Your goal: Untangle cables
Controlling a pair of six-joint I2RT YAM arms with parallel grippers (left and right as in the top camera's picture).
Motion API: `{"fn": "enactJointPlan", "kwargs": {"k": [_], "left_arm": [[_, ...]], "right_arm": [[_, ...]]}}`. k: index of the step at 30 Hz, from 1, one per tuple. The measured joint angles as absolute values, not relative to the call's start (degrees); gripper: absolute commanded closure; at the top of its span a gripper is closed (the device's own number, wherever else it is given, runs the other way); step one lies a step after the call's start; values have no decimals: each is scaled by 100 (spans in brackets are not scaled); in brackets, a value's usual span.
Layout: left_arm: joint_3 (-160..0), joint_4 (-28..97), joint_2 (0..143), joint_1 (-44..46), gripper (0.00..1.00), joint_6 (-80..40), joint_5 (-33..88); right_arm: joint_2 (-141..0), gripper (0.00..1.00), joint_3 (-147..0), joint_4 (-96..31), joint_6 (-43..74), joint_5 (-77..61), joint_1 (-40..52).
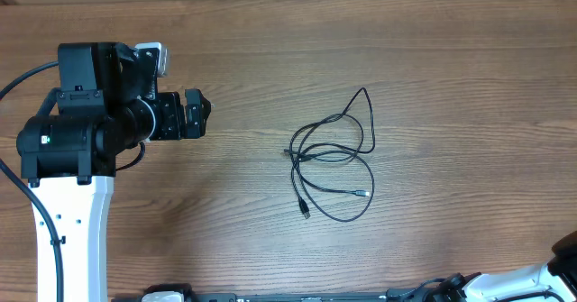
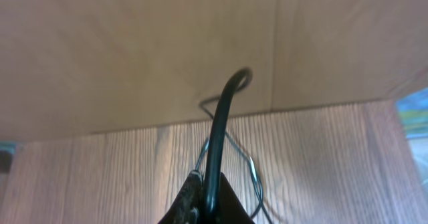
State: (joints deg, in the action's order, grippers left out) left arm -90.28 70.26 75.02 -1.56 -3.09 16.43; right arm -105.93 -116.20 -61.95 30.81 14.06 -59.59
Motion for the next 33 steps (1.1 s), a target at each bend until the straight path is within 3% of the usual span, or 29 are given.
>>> {"fn": "enactJointPlan", "kwargs": {"k": [16,18,20,22,23,33], "left_arm": [[-9028,7026,7502,-156,0,-307,1643],[-9028,7028,7502,-156,0,-309,1643],[-9028,7026,7502,-156,0,-309,1643],[-9028,7028,7502,-156,0,-309,1643],[-9028,7026,7502,-156,0,-309,1643],[-9028,7028,7502,-156,0,-309,1643]], "right_arm": [[-10593,96,-10617,-6001,3688,744,-6010],[-10593,83,-10608,-6093,3710,696,-6110],[-10593,37,-10532,-6104,3726,650,-6289],[-10593,5,-10414,-6110,3745,631,-6477],[-10593,0,-10370,-6108,3760,626,-6534],[-10593,0,-10291,-6090,3524,-416,-6659]]}}
